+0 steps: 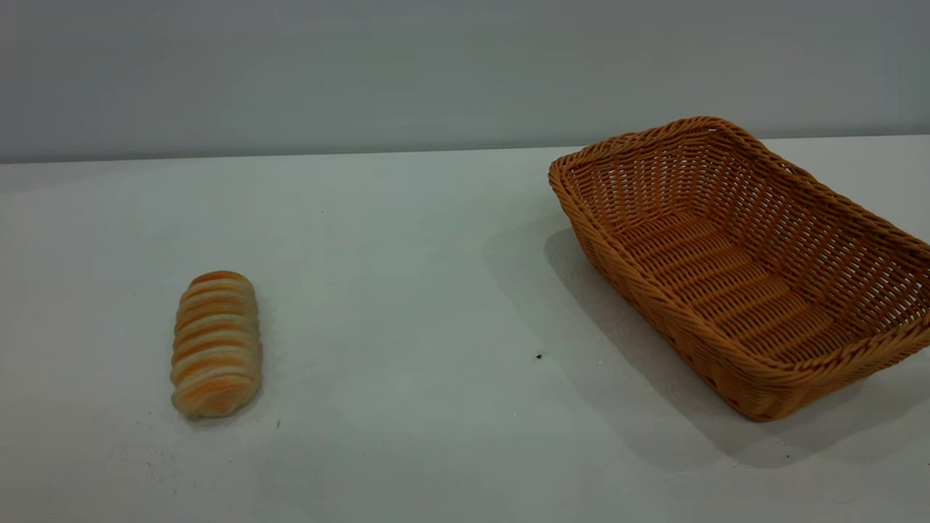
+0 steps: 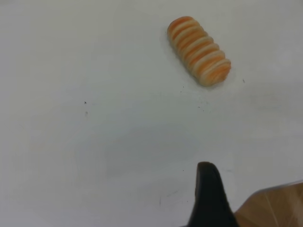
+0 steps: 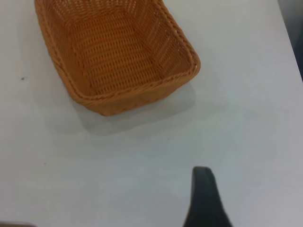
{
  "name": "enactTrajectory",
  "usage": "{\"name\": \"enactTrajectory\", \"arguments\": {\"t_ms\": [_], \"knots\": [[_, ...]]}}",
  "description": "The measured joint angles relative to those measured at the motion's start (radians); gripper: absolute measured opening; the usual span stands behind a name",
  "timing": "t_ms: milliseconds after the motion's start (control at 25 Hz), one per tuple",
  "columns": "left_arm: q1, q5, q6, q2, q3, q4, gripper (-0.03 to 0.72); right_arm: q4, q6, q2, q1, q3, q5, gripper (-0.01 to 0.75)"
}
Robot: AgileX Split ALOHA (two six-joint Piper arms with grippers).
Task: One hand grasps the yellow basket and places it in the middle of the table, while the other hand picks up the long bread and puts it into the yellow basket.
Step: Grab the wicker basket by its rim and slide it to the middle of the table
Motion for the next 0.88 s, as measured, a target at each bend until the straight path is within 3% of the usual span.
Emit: {"name": "enactTrajectory", "arguments": {"t_ms": [320,600,720,880], "knots": [[-0.067,0.000,0.000,0.000,0.000,0.000,0.539,0.000,0.000,0.000,0.014,0.000,0.000,0.548],[-0.086,-0.010,-0.068,0.042,-0.005,0.003,0.530,0.002,0.030,0.000,0.130,0.000,-0.001,0.548],[-0.086,-0.111,-0.169,0.150,-0.018,0.018,0.508,-0.008,0.156,0.025,0.160,-0.010,-0.012,0.548],[-0.086,-0.292,-0.235,0.342,-0.028,0.023,0.476,-0.022,0.316,0.188,0.161,-0.013,-0.158,0.548]]}}
